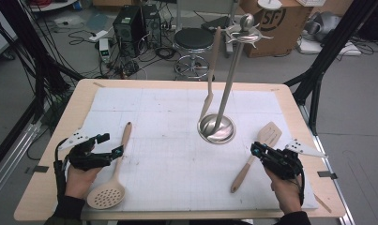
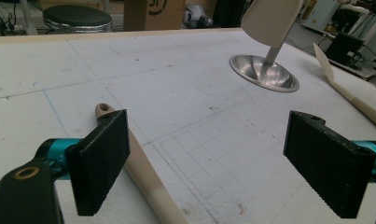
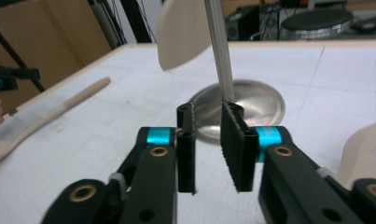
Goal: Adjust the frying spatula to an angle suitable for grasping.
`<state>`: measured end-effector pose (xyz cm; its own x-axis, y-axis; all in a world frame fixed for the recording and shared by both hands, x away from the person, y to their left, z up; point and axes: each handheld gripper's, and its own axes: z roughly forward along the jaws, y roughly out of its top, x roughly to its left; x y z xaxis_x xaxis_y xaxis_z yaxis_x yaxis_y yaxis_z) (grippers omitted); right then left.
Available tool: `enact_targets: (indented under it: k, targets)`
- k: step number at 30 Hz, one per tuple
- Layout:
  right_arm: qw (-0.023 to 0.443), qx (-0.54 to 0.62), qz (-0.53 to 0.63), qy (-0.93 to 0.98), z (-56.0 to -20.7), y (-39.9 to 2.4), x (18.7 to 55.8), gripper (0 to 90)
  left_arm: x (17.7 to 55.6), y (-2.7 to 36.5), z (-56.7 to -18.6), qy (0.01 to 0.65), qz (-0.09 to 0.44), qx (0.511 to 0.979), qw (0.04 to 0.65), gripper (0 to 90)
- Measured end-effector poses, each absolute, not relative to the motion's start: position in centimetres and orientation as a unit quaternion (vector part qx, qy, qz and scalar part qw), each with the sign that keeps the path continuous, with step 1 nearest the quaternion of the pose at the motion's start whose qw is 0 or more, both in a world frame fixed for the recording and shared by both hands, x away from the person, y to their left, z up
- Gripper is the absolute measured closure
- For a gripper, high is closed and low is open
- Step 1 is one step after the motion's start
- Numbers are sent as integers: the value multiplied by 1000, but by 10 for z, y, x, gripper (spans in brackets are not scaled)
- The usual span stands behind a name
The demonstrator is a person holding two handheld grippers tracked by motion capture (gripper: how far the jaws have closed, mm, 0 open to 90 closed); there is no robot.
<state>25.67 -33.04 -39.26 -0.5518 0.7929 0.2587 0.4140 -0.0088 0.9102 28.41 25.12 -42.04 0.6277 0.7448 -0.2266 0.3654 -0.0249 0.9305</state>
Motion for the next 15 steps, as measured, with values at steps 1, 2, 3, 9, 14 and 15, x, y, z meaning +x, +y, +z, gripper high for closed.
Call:
enact_targets:
  k: [1,2,3,9,14,15]
  targets:
    - [162,443,553,687,-394,-331,258,810,284,251,-420,397,165,696,575,151]
    - [157,446,550,688,-396,-332,259,820,284,251,-420,397,165,696,575,151]
    - [153,448,547,690,-397,-333,259,837,284,251,-420,397,164,696,575,151]
    - [138,456,534,699,-404,-339,259,893,284,252,-420,398,164,695,577,151]
    - [118,453,524,712,-407,-342,258,894,283,250,-420,397,163,695,576,151]
    - [112,455,519,715,-408,-343,258,894,284,251,-420,396,163,697,575,151]
